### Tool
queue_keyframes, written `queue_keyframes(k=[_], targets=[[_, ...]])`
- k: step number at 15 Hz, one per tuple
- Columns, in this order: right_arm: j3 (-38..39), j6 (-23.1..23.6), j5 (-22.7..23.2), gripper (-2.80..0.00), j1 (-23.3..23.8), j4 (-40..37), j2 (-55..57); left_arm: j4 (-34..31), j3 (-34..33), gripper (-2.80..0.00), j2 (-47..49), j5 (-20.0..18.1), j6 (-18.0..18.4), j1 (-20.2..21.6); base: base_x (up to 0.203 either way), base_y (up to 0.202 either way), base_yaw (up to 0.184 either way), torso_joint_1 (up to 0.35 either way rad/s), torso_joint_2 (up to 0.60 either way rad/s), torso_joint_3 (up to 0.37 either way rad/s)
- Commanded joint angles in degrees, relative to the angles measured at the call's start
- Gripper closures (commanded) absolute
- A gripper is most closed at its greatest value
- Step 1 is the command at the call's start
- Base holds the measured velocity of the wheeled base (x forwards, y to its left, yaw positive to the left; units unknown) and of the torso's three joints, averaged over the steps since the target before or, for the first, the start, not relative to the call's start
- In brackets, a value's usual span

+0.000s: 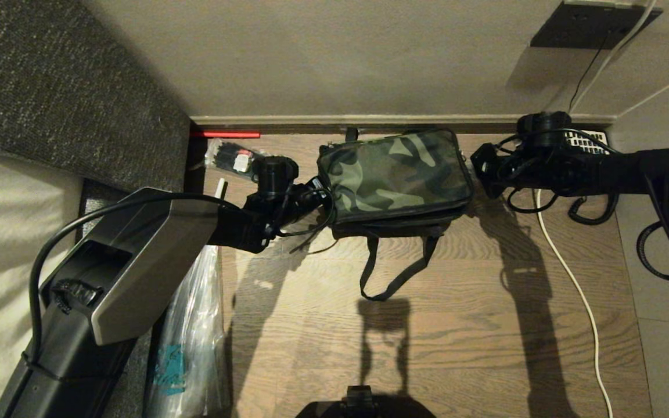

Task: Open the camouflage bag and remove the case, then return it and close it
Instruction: Open the top of the storage box

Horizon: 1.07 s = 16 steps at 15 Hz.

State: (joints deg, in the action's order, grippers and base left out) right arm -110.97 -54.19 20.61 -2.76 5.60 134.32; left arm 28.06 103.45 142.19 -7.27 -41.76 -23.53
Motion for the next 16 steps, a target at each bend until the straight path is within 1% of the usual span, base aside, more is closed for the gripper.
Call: queue_keyframes(k=[1,5,8,10,11,12,14,16], targets=[[0.1,-0.3,0.1,0.0,-0.6,0.2,0.2,-0.2,-1.3,0.0,-2.4,0.0,-0.1,0.1,0.0,0.0,0.0,0.0,0.0,0.0],[0.1,-0.2,0.1,0.0,-0.5,-0.1,0.2,-0.7,-7.0,0.0,-12.5,0.1,-0.6,-0.1,0.0,0.0,0.0,0.0,0.0,0.0],[0.1,-0.2,0.1,0.0,-0.6,0.2,0.1,-0.7,-12.3,0.0,-17.4,0.2,-0.7,0.5,0.0,0.0,0.0,0.0,0.0,0.0],[0.1,-0.2,0.1,0.0,-0.5,0.2,0.0,-0.6,-15.0,0.0,-18.0,0.5,-0.8,0.5,0.0,0.0,0.0,0.0,0.0,0.0],[0.1,-0.2,0.1,0.0,-0.5,0.2,0.1,-0.6,-15.2,0.0,-18.0,0.6,-0.6,0.7,0.0,0.0,0.0,0.0,0.0,0.0],[0.0,-0.1,0.1,0.0,-0.5,0.4,0.2,-0.6,-15.5,0.0,-18.2,0.6,-0.4,1.2,0.0,0.0,0.0,0.0,0.0,0.0],[-0.1,0.0,0.3,0.0,-0.4,0.5,0.3,-0.6,-16.0,0.0,-17.7,0.6,-0.2,4.1,0.0,0.0,0.0,0.0,0.0,0.0],[0.0,-0.1,0.5,0.0,-0.4,0.4,0.4,-0.5,-15.0,0.0,-14.4,0.6,0.1,4.4,0.0,0.0,0.0,0.0,0.0,0.0]])
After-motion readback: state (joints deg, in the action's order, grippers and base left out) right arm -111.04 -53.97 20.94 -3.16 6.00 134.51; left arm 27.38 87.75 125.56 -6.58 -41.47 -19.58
